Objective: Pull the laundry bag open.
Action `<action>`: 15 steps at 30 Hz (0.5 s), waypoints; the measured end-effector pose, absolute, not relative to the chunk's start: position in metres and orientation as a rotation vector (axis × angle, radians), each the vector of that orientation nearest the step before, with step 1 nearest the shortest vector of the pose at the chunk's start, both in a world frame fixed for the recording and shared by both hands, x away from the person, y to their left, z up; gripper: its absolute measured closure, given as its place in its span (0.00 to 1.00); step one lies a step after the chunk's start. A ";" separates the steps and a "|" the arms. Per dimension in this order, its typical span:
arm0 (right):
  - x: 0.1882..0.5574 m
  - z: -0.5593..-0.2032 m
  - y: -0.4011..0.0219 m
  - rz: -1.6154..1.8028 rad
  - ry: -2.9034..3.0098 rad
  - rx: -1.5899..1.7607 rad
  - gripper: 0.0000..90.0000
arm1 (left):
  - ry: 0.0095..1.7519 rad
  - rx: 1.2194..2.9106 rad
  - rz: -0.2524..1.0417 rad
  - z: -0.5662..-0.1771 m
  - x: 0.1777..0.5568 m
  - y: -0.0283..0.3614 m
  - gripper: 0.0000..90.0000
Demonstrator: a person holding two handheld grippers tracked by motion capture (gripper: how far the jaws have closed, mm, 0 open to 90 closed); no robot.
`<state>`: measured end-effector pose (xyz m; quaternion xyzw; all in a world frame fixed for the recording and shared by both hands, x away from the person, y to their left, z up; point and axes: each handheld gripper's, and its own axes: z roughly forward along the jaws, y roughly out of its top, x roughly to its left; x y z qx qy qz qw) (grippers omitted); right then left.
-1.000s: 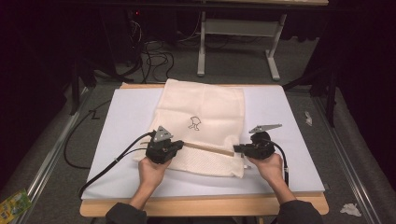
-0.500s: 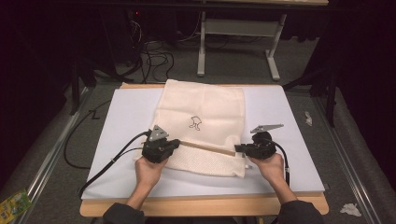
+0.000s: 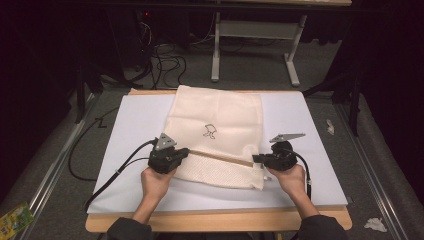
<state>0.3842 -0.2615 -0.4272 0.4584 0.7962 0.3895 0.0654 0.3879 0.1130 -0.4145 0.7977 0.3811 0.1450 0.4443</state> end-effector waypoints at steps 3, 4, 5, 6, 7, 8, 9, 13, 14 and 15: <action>0.384 -0.427 -0.261 1.167 2.404 1.377 0.98 | 0.954 1.963 0.364 -0.413 0.388 0.118 0.97; 0.384 -0.427 -0.261 1.168 2.404 1.377 0.98 | 0.957 1.962 0.358 -0.413 0.388 0.120 0.97; 0.384 -0.427 -0.262 1.172 2.405 1.381 0.98 | 0.958 1.965 0.364 -0.413 0.388 0.121 0.97; 0.384 -0.427 -0.262 1.166 2.405 1.379 0.98 | 0.961 1.963 0.365 -0.413 0.388 0.122 0.97; 0.384 -0.427 -0.262 1.168 2.406 1.380 0.98 | 0.963 1.965 0.368 -0.413 0.387 0.122 0.97; 0.383 -0.427 -0.262 1.166 2.405 1.378 0.98 | 0.965 1.963 0.366 -0.413 0.388 0.123 0.97; 0.383 -0.427 -0.262 1.171 2.405 1.381 0.98 | 0.965 1.969 0.371 -0.413 0.388 0.124 0.97; 0.383 -0.427 -0.261 1.165 2.406 1.378 0.98 | 0.969 1.961 0.374 -0.411 0.388 0.127 0.97; 0.383 -0.427 -0.261 1.167 2.405 1.380 0.98 | 0.972 1.960 0.381 -0.411 0.388 0.128 0.97; 0.383 -0.427 -0.261 1.160 2.404 1.378 0.98 | 0.975 1.954 0.381 -0.412 0.388 0.129 0.97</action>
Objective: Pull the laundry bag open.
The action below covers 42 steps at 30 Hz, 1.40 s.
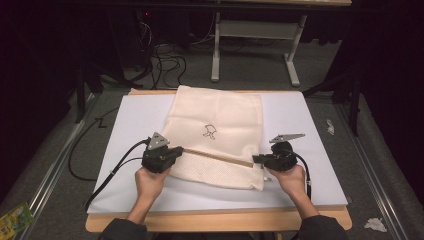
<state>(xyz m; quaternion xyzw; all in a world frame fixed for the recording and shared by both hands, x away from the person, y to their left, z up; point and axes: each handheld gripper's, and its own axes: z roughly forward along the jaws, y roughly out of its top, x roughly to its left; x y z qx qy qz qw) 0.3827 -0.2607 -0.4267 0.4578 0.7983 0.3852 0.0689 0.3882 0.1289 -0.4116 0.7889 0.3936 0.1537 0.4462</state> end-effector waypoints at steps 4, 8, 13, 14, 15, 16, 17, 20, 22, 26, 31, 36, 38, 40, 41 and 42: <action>0.383 -0.427 -0.262 1.163 2.408 1.376 0.98 | 0.977 1.959 0.386 -0.410 0.388 0.131 0.97; 0.383 -0.429 -0.262 1.159 2.408 1.377 0.98 | 0.977 1.960 0.387 -0.410 0.388 0.132 0.97; 0.383 -0.428 -0.262 1.158 2.408 1.375 0.98 | 0.978 1.965 0.390 -0.410 0.389 0.133 0.97; 0.383 -0.428 -0.262 1.151 2.408 1.374 0.98 | 0.983 1.960 0.393 -0.410 0.388 0.133 0.97; 0.383 -0.428 -0.262 1.151 2.409 1.378 0.98 | 0.985 1.956 0.392 -0.409 0.388 0.135 0.97; 0.383 -0.427 -0.263 1.145 2.409 1.373 0.98 | 0.986 1.958 0.394 -0.409 0.388 0.136 0.97; 0.382 -0.427 -0.263 1.148 2.400 1.375 0.98 | 0.992 1.959 0.398 -0.409 0.388 0.138 0.97; 0.383 -0.426 -0.265 1.149 2.402 1.379 0.98 | 0.998 1.959 0.395 -0.409 0.387 0.141 0.97; 0.383 -0.426 -0.265 1.151 2.401 1.374 0.98 | 0.997 1.961 0.401 -0.408 0.387 0.141 0.97; 0.383 -0.426 -0.264 1.151 2.404 1.368 0.98 | 0.999 1.967 0.419 -0.409 0.386 0.141 0.97; 0.383 -0.425 -0.268 1.150 2.387 1.365 0.98 | 0.995 1.972 0.421 -0.409 0.385 0.143 0.97; 0.384 -0.426 -0.268 1.145 2.382 1.373 0.98 | 0.998 1.977 0.426 -0.409 0.385 0.142 0.97; 0.384 -0.427 -0.268 1.148 2.384 1.373 0.98 | 0.997 1.979 0.423 -0.409 0.385 0.143 0.97; 0.384 -0.427 -0.269 1.146 2.383 1.365 0.98 | 0.998 1.978 0.424 -0.408 0.384 0.143 0.97; 0.384 -0.427 -0.269 1.148 2.382 1.370 0.98 | 0.997 1.976 0.425 -0.408 0.384 0.144 0.97; 0.384 -0.427 -0.269 1.152 2.381 1.365 0.98 | 0.996 1.977 0.428 -0.408 0.384 0.144 0.97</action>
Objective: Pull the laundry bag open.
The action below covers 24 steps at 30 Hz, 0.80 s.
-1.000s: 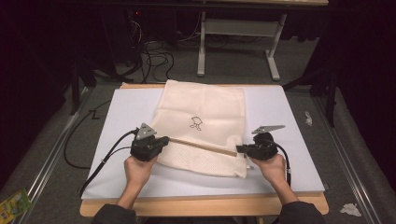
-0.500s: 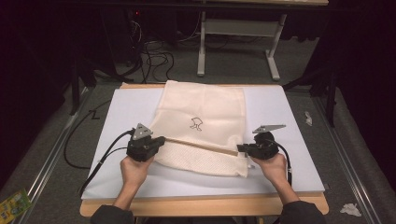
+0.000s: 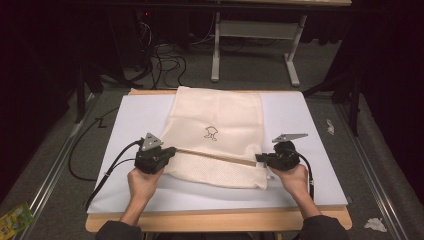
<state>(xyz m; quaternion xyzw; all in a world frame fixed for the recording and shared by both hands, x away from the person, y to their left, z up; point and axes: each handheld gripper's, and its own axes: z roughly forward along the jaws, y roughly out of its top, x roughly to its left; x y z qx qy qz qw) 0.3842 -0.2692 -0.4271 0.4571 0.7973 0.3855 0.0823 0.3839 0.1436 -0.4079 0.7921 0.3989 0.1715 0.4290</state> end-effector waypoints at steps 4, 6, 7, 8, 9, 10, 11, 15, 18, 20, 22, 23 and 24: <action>0.384 -0.427 -0.269 1.147 2.382 1.369 0.98 | 0.994 1.981 0.429 -0.409 0.383 0.144 0.97; 0.384 -0.427 -0.269 1.148 2.379 1.364 0.98 | 0.996 1.979 0.425 -0.409 0.384 0.144 0.97; 0.384 -0.427 -0.269 1.144 2.379 1.367 0.98 | 0.997 1.979 0.417 -0.409 0.385 0.144 0.97; 0.384 -0.427 -0.268 1.132 2.383 1.365 0.98 | 1.003 1.978 0.419 -0.408 0.385 0.144 0.97; 0.384 -0.428 -0.267 1.106 2.382 1.369 0.98 | 1.002 1.974 0.421 -0.408 0.385 0.144 0.97; 0.385 -0.428 -0.266 1.084 2.380 1.360 0.98 | 1.006 1.970 0.426 -0.407 0.385 0.145 0.97; 0.385 -0.429 -0.266 1.070 2.384 1.362 0.98 | 1.007 1.968 0.431 -0.406 0.385 0.147 0.97; 0.385 -0.428 -0.268 1.078 2.378 1.363 0.98 | 1.009 1.973 0.434 -0.406 0.384 0.149 0.97; 0.385 -0.428 -0.267 1.075 2.379 1.357 0.98 | 1.008 1.978 0.433 -0.407 0.383 0.149 0.97; 0.386 -0.428 -0.267 1.068 2.378 1.353 0.98 | 1.006 1.981 0.434 -0.408 0.382 0.149 0.97; 0.387 -0.428 -0.268 1.064 2.376 1.360 0.98 | 1.005 1.982 0.430 -0.408 0.382 0.148 0.97; 0.387 -0.428 -0.269 1.065 2.372 1.359 0.98 | 1.006 1.980 0.430 -0.408 0.383 0.149 0.97; 0.387 -0.427 -0.269 1.060 2.366 1.355 0.98 | 1.009 1.977 0.431 -0.407 0.382 0.149 0.97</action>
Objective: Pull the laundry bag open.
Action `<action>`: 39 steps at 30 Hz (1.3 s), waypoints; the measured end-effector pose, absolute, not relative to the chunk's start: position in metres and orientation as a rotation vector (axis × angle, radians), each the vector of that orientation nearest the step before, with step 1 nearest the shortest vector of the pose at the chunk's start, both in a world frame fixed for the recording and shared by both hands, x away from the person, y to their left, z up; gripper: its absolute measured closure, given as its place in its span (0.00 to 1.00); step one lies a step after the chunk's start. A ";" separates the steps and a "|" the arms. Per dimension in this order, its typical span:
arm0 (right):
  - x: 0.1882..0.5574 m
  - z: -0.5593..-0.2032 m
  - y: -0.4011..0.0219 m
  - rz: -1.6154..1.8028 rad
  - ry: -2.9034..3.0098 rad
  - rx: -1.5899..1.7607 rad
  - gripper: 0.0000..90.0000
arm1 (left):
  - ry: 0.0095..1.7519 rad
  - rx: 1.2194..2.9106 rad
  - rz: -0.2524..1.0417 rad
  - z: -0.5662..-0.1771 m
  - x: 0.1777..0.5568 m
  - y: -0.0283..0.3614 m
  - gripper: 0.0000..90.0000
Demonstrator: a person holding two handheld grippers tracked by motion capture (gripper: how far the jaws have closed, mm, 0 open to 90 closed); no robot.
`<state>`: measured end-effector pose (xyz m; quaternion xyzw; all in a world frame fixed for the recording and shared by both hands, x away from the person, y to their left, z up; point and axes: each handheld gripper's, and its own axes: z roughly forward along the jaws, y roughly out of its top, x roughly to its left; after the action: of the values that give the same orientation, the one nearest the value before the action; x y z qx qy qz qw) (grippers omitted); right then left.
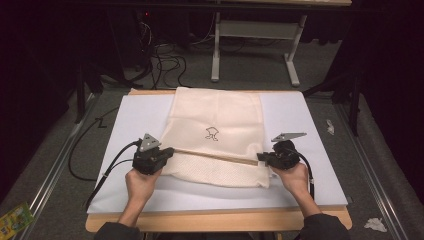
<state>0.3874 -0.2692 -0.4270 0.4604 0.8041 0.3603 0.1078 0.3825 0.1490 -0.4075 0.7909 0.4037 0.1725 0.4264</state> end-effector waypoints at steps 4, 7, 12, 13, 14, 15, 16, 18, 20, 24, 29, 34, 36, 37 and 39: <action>0.388 -0.426 -0.272 1.044 2.362 1.361 0.98 | 1.015 1.974 0.438 -0.406 0.382 0.153 0.97; 0.388 -0.425 -0.274 1.052 2.360 1.362 0.98 | 1.014 1.993 0.456 -0.407 0.381 0.154 0.97; 0.389 -0.424 -0.272 1.042 2.358 1.366 0.98 | 1.017 1.996 0.445 -0.408 0.381 0.155 0.97; 0.389 -0.424 -0.272 1.043 2.355 1.369 0.98 | 1.017 1.995 0.444 -0.408 0.381 0.155 0.97; 0.389 -0.424 -0.272 1.044 2.354 1.369 0.98 | 1.017 1.994 0.443 -0.408 0.381 0.155 0.97; 0.389 -0.423 -0.272 1.041 2.356 1.366 0.98 | 1.021 1.996 0.452 -0.408 0.381 0.156 0.97; 0.389 -0.423 -0.272 1.033 2.355 1.359 0.98 | 1.024 1.993 0.452 -0.408 0.382 0.157 0.97; 0.391 -0.423 -0.273 1.038 2.360 1.360 0.98 | 1.032 1.987 0.446 -0.409 0.382 0.159 0.97; 0.391 -0.423 -0.273 1.029 2.361 1.378 0.98 | 1.033 1.987 0.444 -0.410 0.381 0.159 0.97; 0.391 -0.421 -0.273 1.024 2.361 1.371 0.98 | 1.036 1.989 0.435 -0.410 0.382 0.160 0.97; 0.393 -0.420 -0.274 1.024 2.353 1.364 0.98 | 1.038 1.984 0.438 -0.409 0.382 0.163 0.97; 0.393 -0.419 -0.272 1.019 2.349 1.373 0.98 | 1.042 1.979 0.435 -0.410 0.382 0.165 0.97; 0.393 -0.418 -0.272 1.017 2.350 1.370 0.98 | 1.048 1.982 0.443 -0.410 0.382 0.165 0.97; 0.393 -0.418 -0.272 1.007 2.347 1.369 0.98 | 1.053 1.977 0.443 -0.409 0.382 0.166 0.97; 0.393 -0.419 -0.273 1.002 2.343 1.374 0.98 | 1.057 1.969 0.440 -0.409 0.381 0.170 0.97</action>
<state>0.3933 -0.2733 -0.4186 0.4712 0.8031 0.3434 0.1231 0.3813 0.1701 -0.4086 0.7850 0.4214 0.1753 0.4189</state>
